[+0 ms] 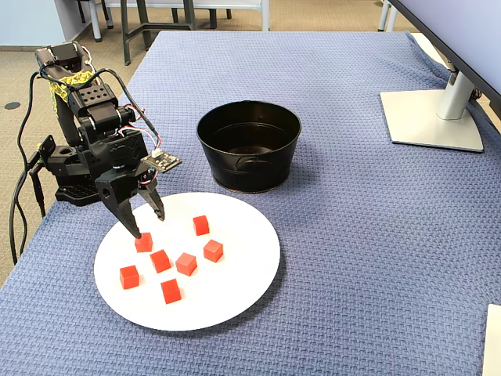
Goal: Pick up the red cubes from the white plate and place them in the black recipient
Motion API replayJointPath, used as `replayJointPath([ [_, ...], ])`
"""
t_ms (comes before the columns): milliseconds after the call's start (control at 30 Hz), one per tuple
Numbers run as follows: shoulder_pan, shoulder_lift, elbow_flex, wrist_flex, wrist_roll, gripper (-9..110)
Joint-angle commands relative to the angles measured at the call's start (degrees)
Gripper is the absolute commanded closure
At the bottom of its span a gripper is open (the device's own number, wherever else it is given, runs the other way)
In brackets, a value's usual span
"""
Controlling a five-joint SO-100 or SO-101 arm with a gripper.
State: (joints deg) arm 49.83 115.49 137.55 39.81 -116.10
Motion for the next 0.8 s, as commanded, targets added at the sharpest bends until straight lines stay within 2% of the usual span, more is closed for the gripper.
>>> replayJointPath([
  [0,1.3,-0.6,-0.9,-7.6,12.4,76],
  [67,2.7,-0.9,-1.2,-9.0,19.2,76],
  [433,9.4,-3.1,-7.9,0.4,43.5,75],
  [767,4.3,-7.7,-7.4,2.3,46.4,75],
])
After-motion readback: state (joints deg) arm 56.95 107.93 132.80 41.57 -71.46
